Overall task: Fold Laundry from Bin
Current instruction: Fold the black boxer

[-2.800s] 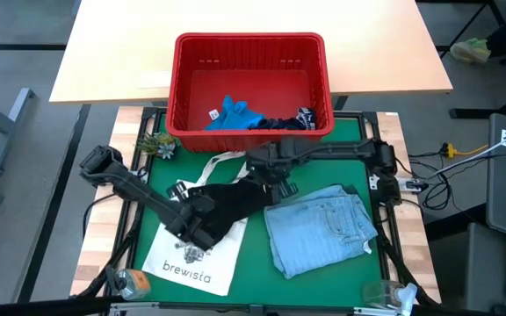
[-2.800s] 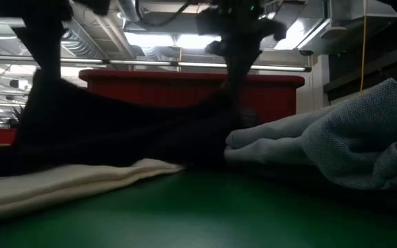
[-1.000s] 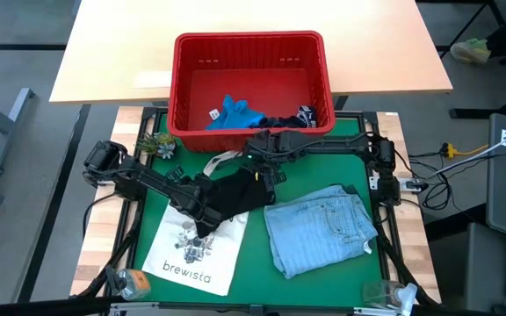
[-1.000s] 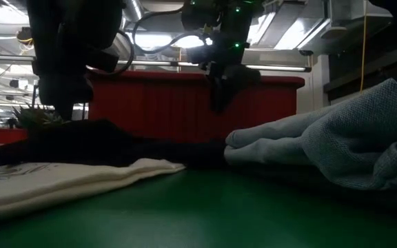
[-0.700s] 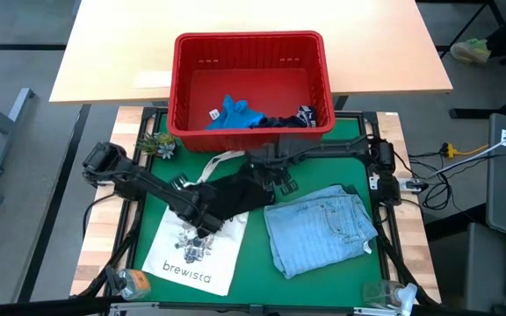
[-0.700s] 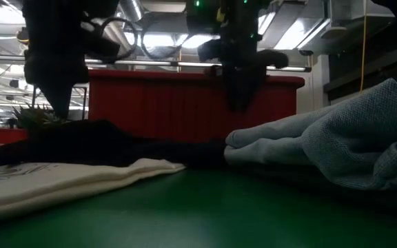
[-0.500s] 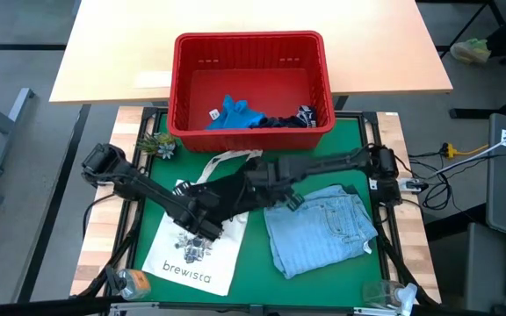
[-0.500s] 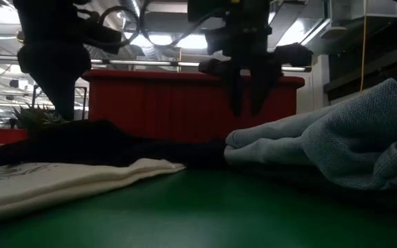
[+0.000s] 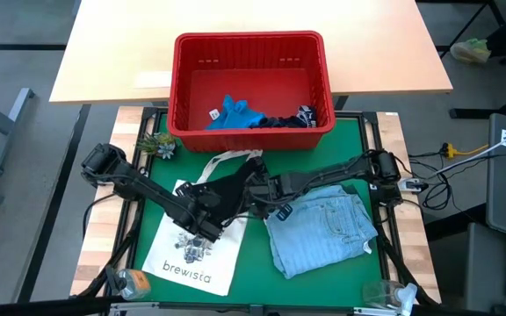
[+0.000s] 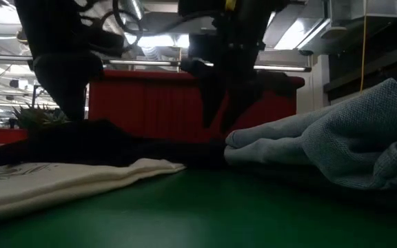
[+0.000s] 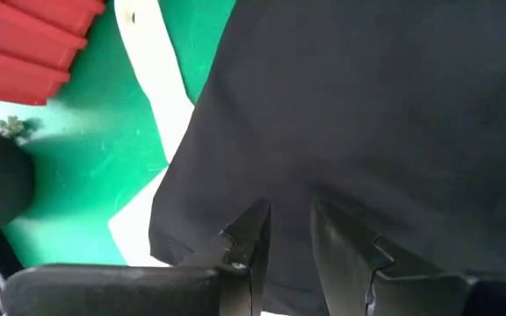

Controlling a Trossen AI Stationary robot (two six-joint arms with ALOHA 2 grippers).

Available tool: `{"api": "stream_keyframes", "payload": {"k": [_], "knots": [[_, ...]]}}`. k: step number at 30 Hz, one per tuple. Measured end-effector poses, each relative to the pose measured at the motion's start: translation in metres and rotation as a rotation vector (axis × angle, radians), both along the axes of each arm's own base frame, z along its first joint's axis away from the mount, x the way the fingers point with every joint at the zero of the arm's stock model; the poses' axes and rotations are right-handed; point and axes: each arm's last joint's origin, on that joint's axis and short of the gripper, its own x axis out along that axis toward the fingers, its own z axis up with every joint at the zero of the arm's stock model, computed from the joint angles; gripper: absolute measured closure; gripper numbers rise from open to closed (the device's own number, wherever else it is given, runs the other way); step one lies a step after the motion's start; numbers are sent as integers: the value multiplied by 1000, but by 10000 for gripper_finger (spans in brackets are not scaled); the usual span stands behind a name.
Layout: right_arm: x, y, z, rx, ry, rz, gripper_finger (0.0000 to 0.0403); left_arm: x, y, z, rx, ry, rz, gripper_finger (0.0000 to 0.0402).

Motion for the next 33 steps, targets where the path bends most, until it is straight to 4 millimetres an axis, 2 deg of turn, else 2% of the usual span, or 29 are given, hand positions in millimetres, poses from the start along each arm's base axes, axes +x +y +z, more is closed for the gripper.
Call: {"api": "stream_keyframes", "payload": {"k": [8, 14, 19, 26, 33], "knots": [[-11, -21, -25, 26, 68, -73, 252, -1, 16, -8, 25, 34, 41, 321], [-22, -25, -48, 65, 106, -74, 252, -17, 35, -35, 42, 109, 81, 321], [-27, -24, -54, 65, 125, -73, 252, -26, 49, -49, 32, 158, 132, 321], [-28, -24, -55, 71, 132, -72, 252, -32, 66, -49, 38, 249, 198, 322], [-29, -24, -56, 71, 139, -72, 252, -40, 72, -37, 84, 398, 216, 322]]}}
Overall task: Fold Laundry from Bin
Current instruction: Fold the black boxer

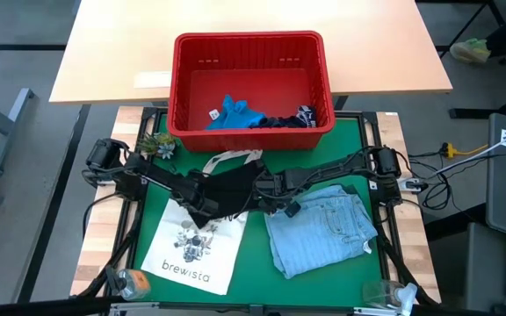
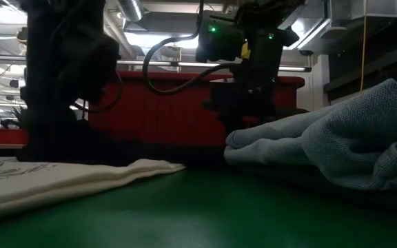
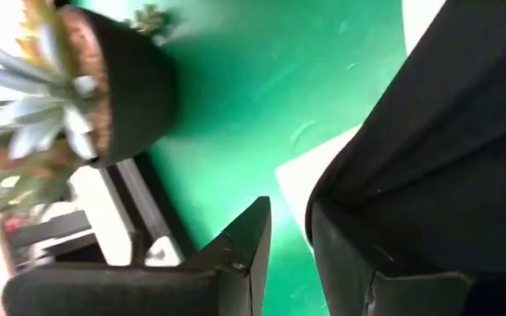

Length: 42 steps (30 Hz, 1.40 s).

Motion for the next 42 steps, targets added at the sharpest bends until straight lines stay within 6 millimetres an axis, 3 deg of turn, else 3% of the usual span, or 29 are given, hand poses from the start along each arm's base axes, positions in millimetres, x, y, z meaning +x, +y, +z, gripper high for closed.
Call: {"api": "stream_keyframes", "payload": {"k": [10, 14, 18, 24, 28, 33, 42], "knots": [[-1, 0, -1, 0, 8, 0, 252, 8, -1, 38, 58, 127, -56, 322], [-1, 0, -1, 0, 8, 1, 252, 19, -5, 50, 46, 65, -63, 322], [-1, 0, -1, 0, 9, 1, 252, 31, -20, 60, -20, -40, -91, 322], [-1, 0, -1, 0, 9, 1, 252, 52, -56, 71, -262, -256, -154, 322], [-1, 0, -1, 0, 9, 1, 252, 59, -82, 71, -349, -392, -226, 322], [-1, 0, -1, 0, 9, 1, 252, 54, -104, 66, -366, -457, -249, 322], [-1, 0, -1, 0, 8, 1, 252, 31, -107, 29, -226, -509, -178, 321]]}}
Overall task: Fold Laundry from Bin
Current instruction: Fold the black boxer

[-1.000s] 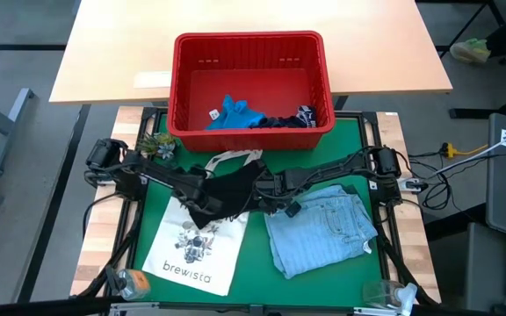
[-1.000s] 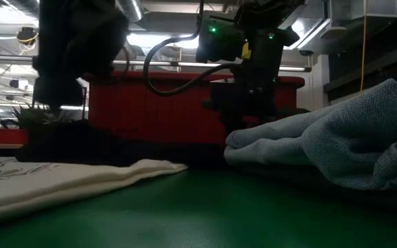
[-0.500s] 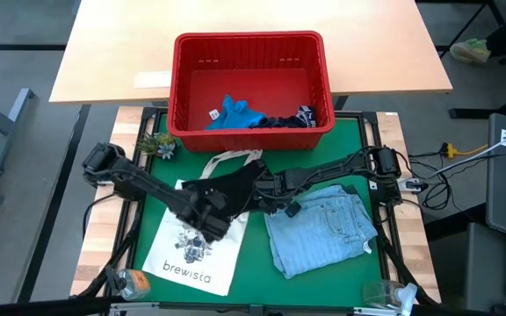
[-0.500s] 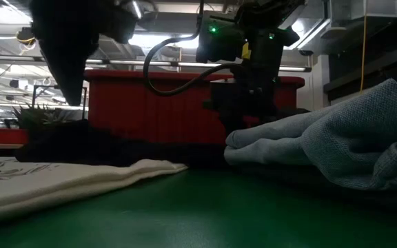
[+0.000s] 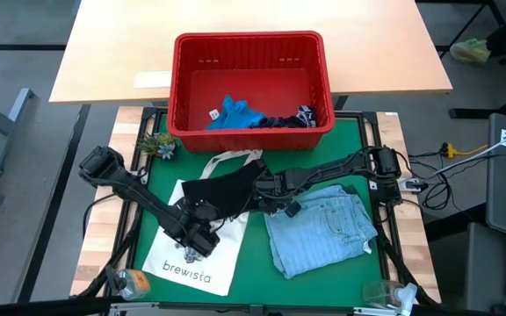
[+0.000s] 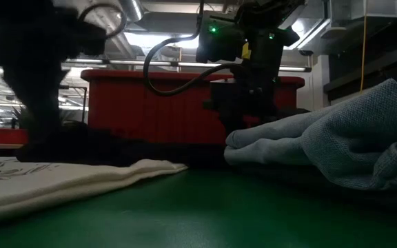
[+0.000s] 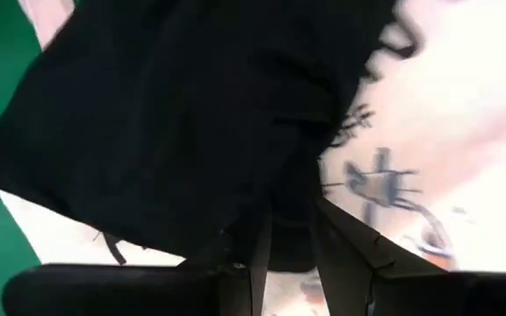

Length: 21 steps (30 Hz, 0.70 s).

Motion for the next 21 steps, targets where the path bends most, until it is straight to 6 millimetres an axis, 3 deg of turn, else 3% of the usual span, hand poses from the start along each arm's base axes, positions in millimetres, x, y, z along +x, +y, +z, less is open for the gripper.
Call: {"api": "stream_keyframes", "payload": {"k": [5, 9, 14, 21], "knots": [[0, 0, 0, 0, 0, 0, 252, -9, 6, -26, -12, -11, 8, 321], [-1, 0, 0, 0, 10, 0, 252, -23, 12, -38, -50, 110, 18, 321], [-3, 0, 0, -2, 27, 0, 252, -35, 14, -33, -52, 274, 27, 321], [-3, 0, 0, -11, 31, 5, 252, -36, 13, -12, 20, 368, 13, 321]]}}
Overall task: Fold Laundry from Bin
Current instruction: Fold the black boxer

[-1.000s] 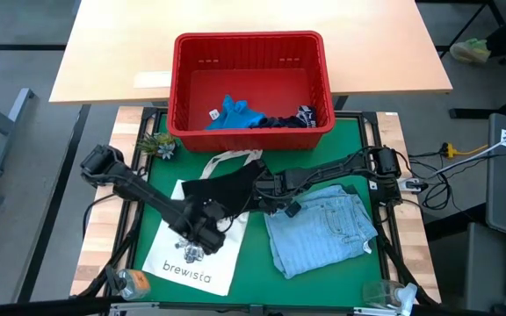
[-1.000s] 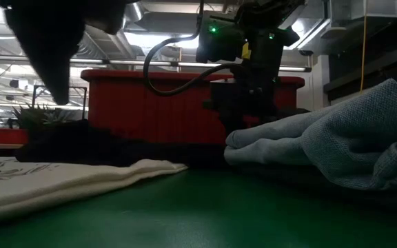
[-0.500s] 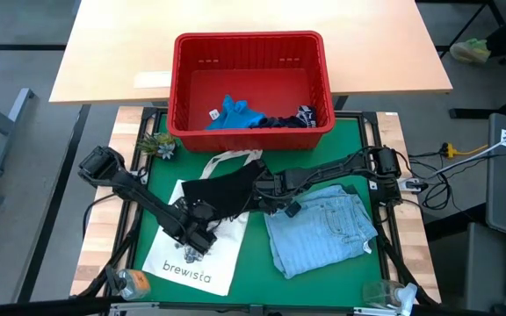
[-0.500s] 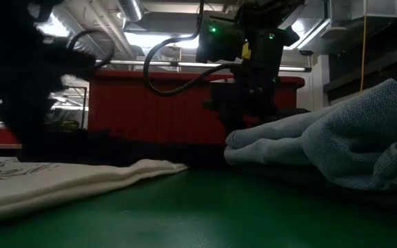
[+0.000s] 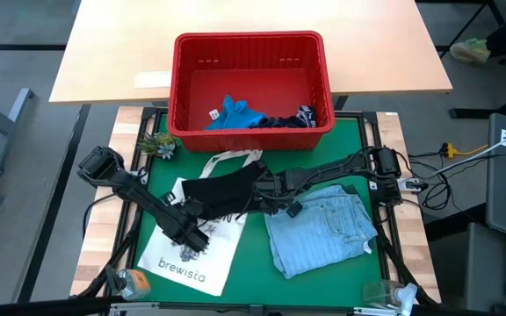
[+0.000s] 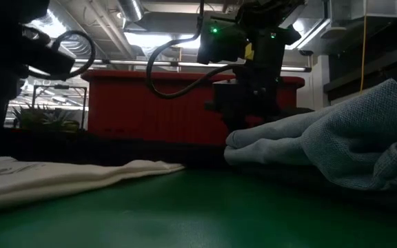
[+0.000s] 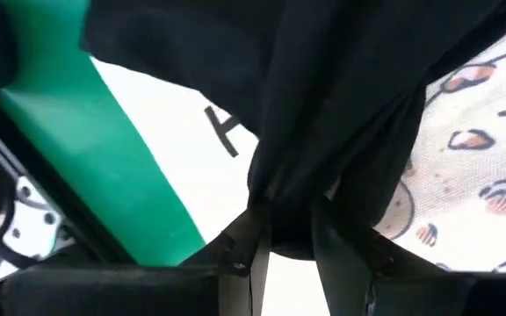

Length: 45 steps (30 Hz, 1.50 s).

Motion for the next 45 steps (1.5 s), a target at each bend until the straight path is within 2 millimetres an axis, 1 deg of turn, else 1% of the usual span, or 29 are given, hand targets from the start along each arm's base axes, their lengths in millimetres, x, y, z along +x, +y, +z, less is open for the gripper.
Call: {"api": "stream_keyframes", "payload": {"k": [4, 12, 22, 25, 30, 34, 37, 39, 41, 45], "knots": [[2, 0, 3, -1, 1, 0, 252, 3, -2, 8, -6, 14, -23, 321], [8, 1, 16, 1, 3, 1, 252, 13, -9, 21, -51, -28, -65, 321], [6, 1, 17, -2, 31, 1, 252, 17, -11, 25, -70, -48, -55, 320], [6, 1, 18, -1, 29, 1, 252, 17, -11, 25, -70, -49, -55, 305], [7, 1, 18, 5, 24, 2, 252, 18, -11, 25, -73, -79, -15, 264], [8, 1, 11, 4, 31, 2, 252, 25, -15, 23, -113, -147, -10, 238], [9, 1, 7, -10, 43, 1, 252, 30, -18, 22, -149, -195, -33, 230], [9, 1, 6, -23, 45, 0, 259, 34, -21, 22, -177, -227, -76, 230], [9, 0, 6, -26, 46, 0, 275, 38, -23, 22, -191, -265, -115, 230], [9, 0, 5, -33, 43, -1, 333, 47, -25, 23, -150, -376, -153, 233]]}}
